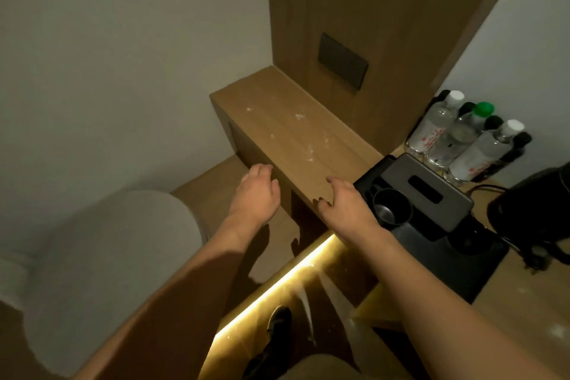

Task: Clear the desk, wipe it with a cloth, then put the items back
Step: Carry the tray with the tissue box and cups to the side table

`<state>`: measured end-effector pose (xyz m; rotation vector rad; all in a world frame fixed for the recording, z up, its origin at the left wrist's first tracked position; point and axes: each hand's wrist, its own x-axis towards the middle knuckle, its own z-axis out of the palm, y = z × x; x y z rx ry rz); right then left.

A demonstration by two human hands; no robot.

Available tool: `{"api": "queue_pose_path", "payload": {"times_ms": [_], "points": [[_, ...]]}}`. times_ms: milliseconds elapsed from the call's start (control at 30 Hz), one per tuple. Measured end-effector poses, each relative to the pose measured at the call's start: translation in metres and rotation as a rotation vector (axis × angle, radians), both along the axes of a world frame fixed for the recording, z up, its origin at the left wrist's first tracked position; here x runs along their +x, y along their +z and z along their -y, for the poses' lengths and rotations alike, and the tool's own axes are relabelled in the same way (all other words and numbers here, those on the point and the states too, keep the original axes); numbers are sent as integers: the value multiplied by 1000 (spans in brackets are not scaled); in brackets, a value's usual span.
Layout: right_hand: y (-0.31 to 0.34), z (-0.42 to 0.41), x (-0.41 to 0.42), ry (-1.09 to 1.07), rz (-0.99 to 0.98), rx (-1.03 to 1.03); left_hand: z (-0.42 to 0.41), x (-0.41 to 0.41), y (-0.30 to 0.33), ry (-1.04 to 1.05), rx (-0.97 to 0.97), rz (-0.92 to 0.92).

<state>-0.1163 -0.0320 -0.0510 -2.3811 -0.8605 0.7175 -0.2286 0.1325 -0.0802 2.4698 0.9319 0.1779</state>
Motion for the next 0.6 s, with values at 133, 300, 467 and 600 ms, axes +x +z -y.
{"api": "queue_pose_path", "payload": {"times_ms": [133, 300, 467, 600], "points": [[0, 11, 23, -193, 6, -8, -6, 53, 0, -166, -20, 4], [2, 62, 50, -461, 26, -22, 38, 118, -1, -404, -57, -23], [-4, 124, 63, -679, 23, -17, 98, 167, 3, -594, -58, 0], [-7, 166, 78, -789, 0, 20, 128, 192, 9, -627, -75, 4]]}}
